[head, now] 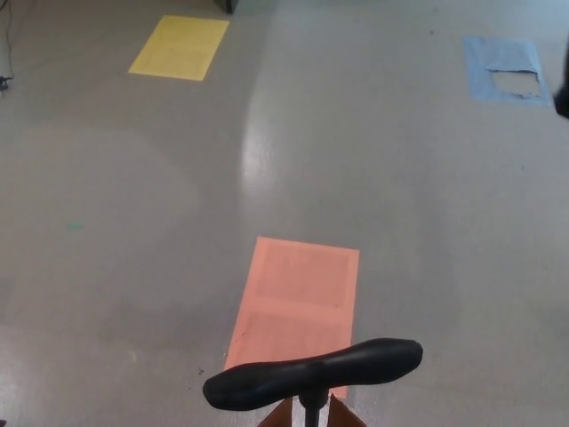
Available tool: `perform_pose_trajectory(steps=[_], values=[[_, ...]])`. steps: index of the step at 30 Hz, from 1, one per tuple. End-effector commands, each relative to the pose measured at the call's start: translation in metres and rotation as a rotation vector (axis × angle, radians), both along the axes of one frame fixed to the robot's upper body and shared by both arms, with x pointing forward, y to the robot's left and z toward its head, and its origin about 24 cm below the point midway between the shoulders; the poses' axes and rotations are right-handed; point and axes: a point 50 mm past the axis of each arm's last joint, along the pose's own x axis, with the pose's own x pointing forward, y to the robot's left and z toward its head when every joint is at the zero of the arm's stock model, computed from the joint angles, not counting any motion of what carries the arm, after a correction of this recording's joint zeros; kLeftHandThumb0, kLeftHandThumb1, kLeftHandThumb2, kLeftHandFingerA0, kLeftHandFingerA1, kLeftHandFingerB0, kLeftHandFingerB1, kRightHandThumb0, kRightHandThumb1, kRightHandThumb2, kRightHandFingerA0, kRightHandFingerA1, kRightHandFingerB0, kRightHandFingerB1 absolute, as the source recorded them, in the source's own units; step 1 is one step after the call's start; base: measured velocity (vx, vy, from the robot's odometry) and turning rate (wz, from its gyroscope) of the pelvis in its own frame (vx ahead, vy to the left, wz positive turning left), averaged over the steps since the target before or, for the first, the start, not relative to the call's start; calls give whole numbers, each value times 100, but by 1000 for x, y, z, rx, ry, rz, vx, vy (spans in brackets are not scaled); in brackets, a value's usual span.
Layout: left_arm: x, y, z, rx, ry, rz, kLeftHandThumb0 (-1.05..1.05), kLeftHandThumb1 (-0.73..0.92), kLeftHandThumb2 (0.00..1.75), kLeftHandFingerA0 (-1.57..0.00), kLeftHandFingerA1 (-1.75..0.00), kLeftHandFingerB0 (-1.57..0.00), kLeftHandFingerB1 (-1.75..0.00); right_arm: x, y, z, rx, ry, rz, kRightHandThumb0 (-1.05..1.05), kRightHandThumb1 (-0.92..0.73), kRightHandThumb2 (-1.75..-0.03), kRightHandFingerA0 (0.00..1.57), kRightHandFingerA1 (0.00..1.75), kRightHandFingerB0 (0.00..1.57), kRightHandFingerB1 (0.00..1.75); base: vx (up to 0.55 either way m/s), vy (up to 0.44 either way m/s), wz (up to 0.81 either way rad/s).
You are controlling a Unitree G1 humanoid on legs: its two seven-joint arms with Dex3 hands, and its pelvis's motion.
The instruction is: An air pump is kept on top of a storage box on the floor and the robot uses its right hand to press down on the handle of the pump to compress it
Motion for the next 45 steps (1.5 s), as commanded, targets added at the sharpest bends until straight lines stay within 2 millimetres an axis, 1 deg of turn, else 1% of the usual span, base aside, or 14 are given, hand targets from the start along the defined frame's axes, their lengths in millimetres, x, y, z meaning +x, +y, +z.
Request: perform_pose_trajectory(steps=[1, 6, 7, 13, 14, 15, 16, 17, 24, 38, 39, 40, 41, 45], values=[[-2, 13, 11, 19, -6, -34, -58, 78, 63, -24, -33, -20, -29, -126, 131, 119, -735, -374, 629, -85, -84, -116, 7, 25, 7, 21, 0, 0, 0], [-3, 12, 11, 11, -25, -62, -55, 78, 64, -25, -33, -22, -30, -124, 145, 107, -817, -285, 700, -89, -87, -118, 6, 16, 6, 14, 0, 0, 0], [-3, 11, 12, 15, -29, -89, -55, 80, 64, -32, -33, -33, -32, -124, 147, 105, -831, -269, 710, -91, -88, -118, 5, 14, 5, 12, 0, 0, 0], [-2, 11, 13, 18, -30, -102, -55, 80, 64, -32, -33, -33, -32, -126, 151, 100, -852, -244, 713, -89, -86, -117, 5, 16, 5, 14, 0, 0, 0], [-1, 13, 14, -2, -18, -56, -65, 61, 89, -28, -48, -15, -41, -127, 156, 87, -890, -196, 744, -87, -87, -120, 0, 13, 0, 14, 0, 0, 0], [0, 14, 15, -11, -13, -37, -65, 61, 89, -28, -48, -15, -41, -128, 158, 82, -906, -173, 757, -87, -87, -120, 0, 13, 0, 14, 0, 0, 0], [-1, 13, 13, -24, -19, -18, -61, 77, 63, -27, -34, -21, -28, -128, 158, 78, -917, -162, 761, -90, -89, -122, 0, 12, 0, 12, 0, 0, 0], [-1, 13, 12, -13, -15, -20, -60, 79, 64, -22, -33, -18, -28, -128, 157, 76, -920, -156, 763, -90, -89, -122, 0, 13, 0, 12, 0, 0, 0], [2, 12, 13, 51, 10, -37, -61, 78, 64, -23, -31, -22, -28, -125, 151, 52, -947, -59, 771, -90, -87, -122, 0, 15, 0, 13, 0, 0, 0], [1, 12, 12, 22, 15, -45, -56, 78, 63, -25, -32, -21, -29, -123, 141, 3, -1020, 175, 808, -82, -80, -118, 0, 23, 6, 22, 0, 0, 0], [0, 12, 12, 28, 14, -49, -30, 53, 105, -7, -51, -6, -49, -122, 141, -3, -1031, 209, 816, -81, -80, -118, 0, 22, 5, 22, 0, 0, 0], [0, 12, 12, 30, 14, -51, -30, 53, 105, -7, -51, -6, -49, -121, 141, -5, -1036, 224, 819, -81, -80, -118, 0, 22, 5, 22, 0, 0, 0], [1, 12, 12, 28, 12, -46, -57, 77, 64, -22, -31, -21, -29, -121, 141, -8, -1045, 237, 818, -81, -80, -119, 0, 22, 4, 21, 0, 0, 0], [1, 12, 13, 42, 14, -60, -58, 78, 64, -24, -32, -21, -29, -115, 142, -22, -1064, 299, 813, -82, -81, -119, 0, 22, 3, 20, 0, 0, 0]])
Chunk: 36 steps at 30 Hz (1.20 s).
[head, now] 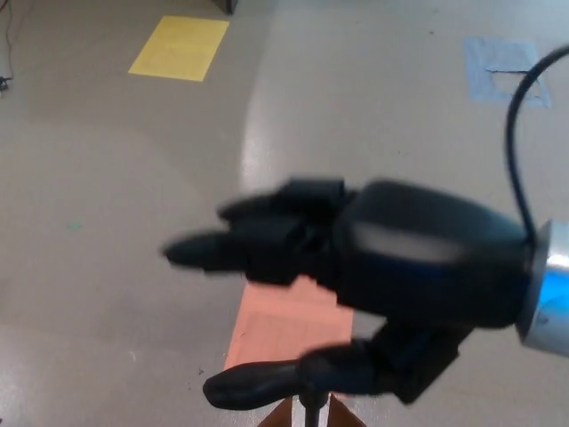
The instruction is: An air pump is kept on top of a storage box on the floor and the robot uses its right hand to press down on the handle of the pump to compress it
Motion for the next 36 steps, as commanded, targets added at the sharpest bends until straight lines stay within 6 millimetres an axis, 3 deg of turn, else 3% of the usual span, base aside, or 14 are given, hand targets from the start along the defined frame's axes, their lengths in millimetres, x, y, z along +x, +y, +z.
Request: perform_pose_trajectory(steps=[1, 11, 22, 25, 34, 36], values=[[-3, 8, 6, 45, 12, -34, -58, 78, 64, -23, -31, -21, -29, 9, -2, -28, -133, 118, -56, -83, -82, -119, 0, 20, 1, 19, 0, 0, 0], [-3, 8, 6, 44, 9, -32, -58, 78, 64, -24, -32, -22, -29, 22, 9, -84, -218, 233, -106, -85, -82, -118, 0, 18, 0, 17, 0, 0, 0], [1, 7, 7, 35, 2, -32, -57, 78, 63, -26, -32, -23, -29, 20, 29, -196, -335, 414, -167, -84, -82, -121, 0, 19, 0, 18, 0, 0, 0], [1, 6, 7, 33, -4, -30, -58, 77, 63, -27, -33, -23, -29, 20, 28, -241, -369, 464, -250, -86, -84, -123, 0, 18, 0, 17, 0, 0, 0], [1, 7, 7, 32, -3, -31, -58, 77, 63, -26, -32, -23, -29, 27, 11, -301, -376, 564, -465, -91, -88, -122, 0, 13, 0, 13, 0, 0, 0], [-1, 7, 6, 29, -2, -27, -58, 77, 63, -27, -32, -23, -29, 28, 8, -306, -387, 572, -493, -91, -88, -122, 0, 12, 0, 12, 0, 0, 0]])
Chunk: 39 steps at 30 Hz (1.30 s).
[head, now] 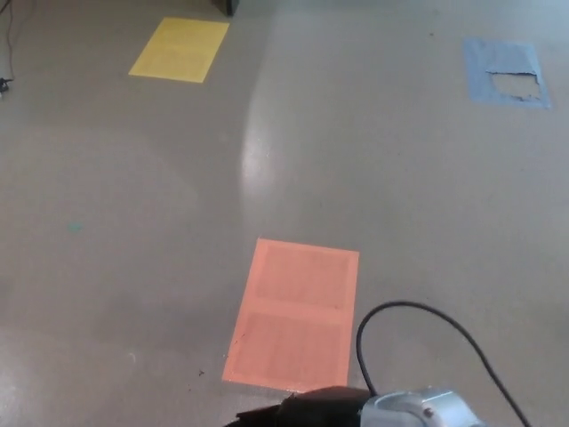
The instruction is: An air pump is kept on top of a storage box on the floor and the robot uses its right hand to press down on the handle of the pump to compress it
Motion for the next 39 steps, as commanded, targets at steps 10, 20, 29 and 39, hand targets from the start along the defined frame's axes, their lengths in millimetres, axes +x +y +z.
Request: perform_pose_trajectory(steps=[10, 20, 29, 39], values=[[-25, 5, -13, -26, 38, 11, -58, 78, 64, -23, -32, -20, -29, -10, -45, -122, -234, -10, -333, -91, -89, -121, 3, 13, 3, 13, 0, 0, 0], [-20, 4, -10, -19, 32, 1, -58, 78, 64, -25, -32, -20, -28, -5, -55, -130, -309, -18, -398, -88, -85, -120, 6, 19, 6, 17, 0, 0, 0], [-12, 2, -6, -25, 10, 2, -58, 78, 63, -24, -31, -21, -28, -2, -62, -133, -358, -23, -450, -88, -82, -117, 6, 17, 6, 18, 0, 0, 0], [-1, 1, 2, -14, -15, -19, -58, 78, 63, -25, -32, -23, -29, 10, -65, -127, -371, -86, -437, -93, -88, -121, 4, 11, 4, 11, 0, 0, 0]])
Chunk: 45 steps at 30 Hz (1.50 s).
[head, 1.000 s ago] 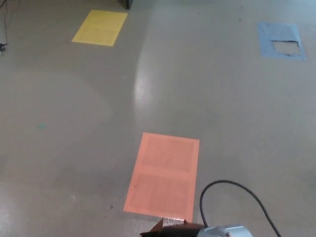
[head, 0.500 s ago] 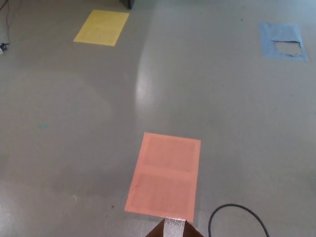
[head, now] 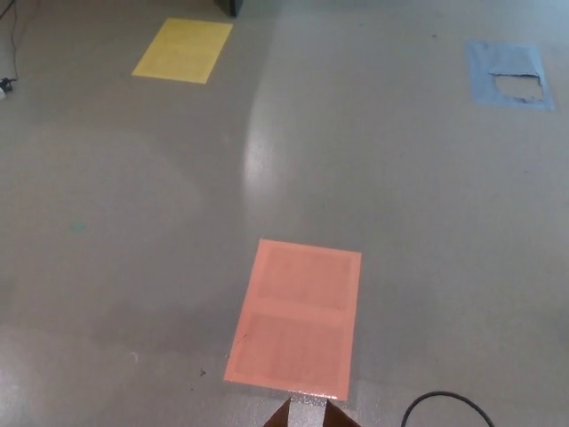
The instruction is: An air pump is kept on top of a storage box on the floor and the robot uses its right hand to press down on the handle of the pump to compress it
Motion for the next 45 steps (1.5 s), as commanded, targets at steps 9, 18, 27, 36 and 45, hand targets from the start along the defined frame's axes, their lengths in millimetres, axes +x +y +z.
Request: perform_pose_trajectory(steps=[9, 18, 27, 36, 45], values=[[17, 2, 18, 5, -66, -38, -58, 77, 64, -24, -32, -23, -29, 85, -5, 76, 222, -396, -43, -91, -86, -118, 7, 17, 6, 16, 0, 0, 0], [24, 1, 23, 2, -81, -37, -57, 77, 64, -23, -31, -22, -29, 132, 18, 216, 651, -706, 88, -90, -88, -118, 3, 14, 2, 12, 0, 0, 0], [37, 2, 35, 11, -111, -35, -56, 76, 63, -24, -31, -23, -30, 115, -15, 312, 916, -1000, 148, -90, -85, -114, 7, 13, 7, 14, 0, 0, 0], [38, 2, 35, 19, -103, -46, -56, 76, 63, -23, -32, -23, -29, 104, -129, 283, 972, -1179, -381, -81, -81, -112, 8, 29, 8, 25, 0, 0, 0], [36, 0, 32, 6, -105, -28, -57, 76, 63, -25, -33, -23, -29, 89, -200, 200, 1022, -1181, -977, -68, -89, -67, 18, 32, 22, 30, 0, 0, 0]])
